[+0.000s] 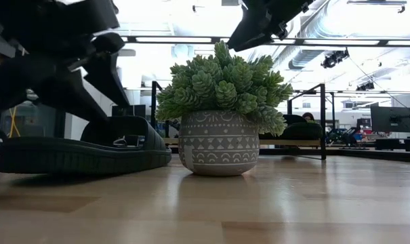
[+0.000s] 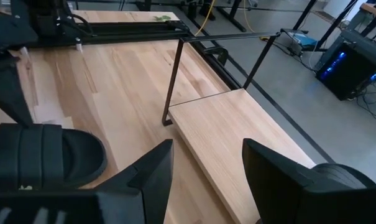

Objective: Pick and place slides into the shelf
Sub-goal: Put the top black slide on the shelf

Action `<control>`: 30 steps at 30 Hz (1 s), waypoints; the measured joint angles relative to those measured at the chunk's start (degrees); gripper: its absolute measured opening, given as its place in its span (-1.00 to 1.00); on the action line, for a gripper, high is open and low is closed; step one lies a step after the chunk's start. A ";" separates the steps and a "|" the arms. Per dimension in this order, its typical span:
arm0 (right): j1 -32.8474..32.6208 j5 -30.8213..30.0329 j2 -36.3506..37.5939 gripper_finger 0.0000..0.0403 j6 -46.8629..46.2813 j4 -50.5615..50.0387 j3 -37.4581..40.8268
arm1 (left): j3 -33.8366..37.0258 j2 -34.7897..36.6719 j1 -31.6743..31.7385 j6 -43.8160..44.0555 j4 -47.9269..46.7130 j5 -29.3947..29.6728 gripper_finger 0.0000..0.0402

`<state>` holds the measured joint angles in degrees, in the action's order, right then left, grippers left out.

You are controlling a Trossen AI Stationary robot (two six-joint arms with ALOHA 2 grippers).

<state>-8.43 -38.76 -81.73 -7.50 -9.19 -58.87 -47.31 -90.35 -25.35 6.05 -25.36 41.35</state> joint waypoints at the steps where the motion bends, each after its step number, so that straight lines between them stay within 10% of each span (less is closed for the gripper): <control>1: 0.00 0.02 0.00 -0.09 -0.09 -0.02 0.00 | 0.00 0.00 0.38 0.13 -0.01 -0.45 0.22; 30: 0.00 2.40 0.00 -0.09 -1.50 -1.32 0.00 | -0.06 -3.52 1.03 -2.83 3.54 2.01 0.22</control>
<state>-8.42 -36.36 -81.73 -9.00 -10.51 -58.87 -47.37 -93.87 -24.32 3.22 -21.83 43.36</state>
